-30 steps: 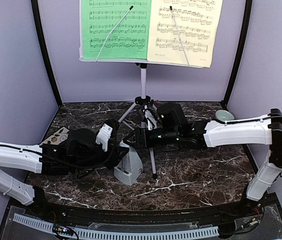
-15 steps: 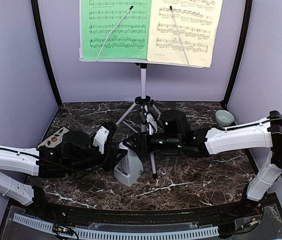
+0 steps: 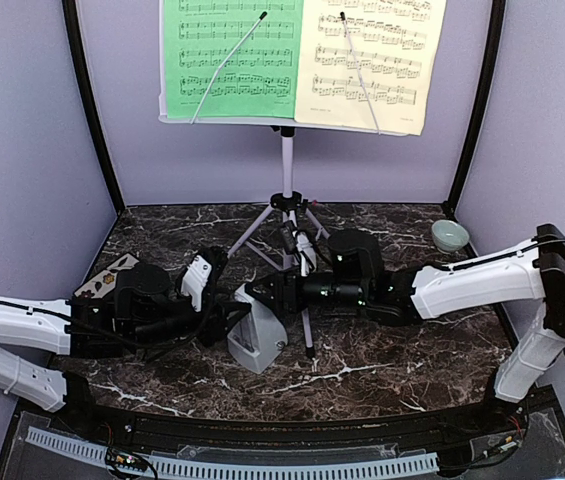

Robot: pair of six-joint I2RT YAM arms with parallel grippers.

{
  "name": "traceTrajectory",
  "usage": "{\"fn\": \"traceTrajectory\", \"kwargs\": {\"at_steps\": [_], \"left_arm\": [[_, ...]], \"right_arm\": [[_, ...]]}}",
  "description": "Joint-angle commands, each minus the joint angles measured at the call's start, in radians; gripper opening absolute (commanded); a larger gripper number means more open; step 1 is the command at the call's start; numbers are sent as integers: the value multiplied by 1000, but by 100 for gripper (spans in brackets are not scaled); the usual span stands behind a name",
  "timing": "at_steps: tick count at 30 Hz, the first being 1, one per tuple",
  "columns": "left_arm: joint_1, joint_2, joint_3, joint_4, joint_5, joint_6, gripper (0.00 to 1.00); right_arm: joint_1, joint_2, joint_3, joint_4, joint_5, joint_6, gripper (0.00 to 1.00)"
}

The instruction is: Set up the instrument practice props

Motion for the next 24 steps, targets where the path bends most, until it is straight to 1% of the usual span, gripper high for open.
{"fn": "traceTrajectory", "kwargs": {"at_steps": [1, 11, 14, 18, 21, 24], "left_arm": [[-2, -63, -24, -50, 3, -20, 13], [-2, -53, -44, -49, 13, -28, 13], [-2, -14, -44, -19, -7, -33, 12], [-2, 76, -23, 25, -23, -40, 12], [-2, 114, -6, 54, -10, -44, 12], [-1, 125, 4, 63, -7, -43, 12]], "right_arm": [[-20, 94, -109, -406, 88, -60, 61], [-18, 92, -100, -407, 80, -73, 61], [-18, 60, -83, -394, 52, -76, 65], [-10, 63, -30, -404, -11, -80, 71], [-7, 71, 8, -409, -53, -63, 72], [-5, 79, 14, -406, -66, -44, 69]]}}
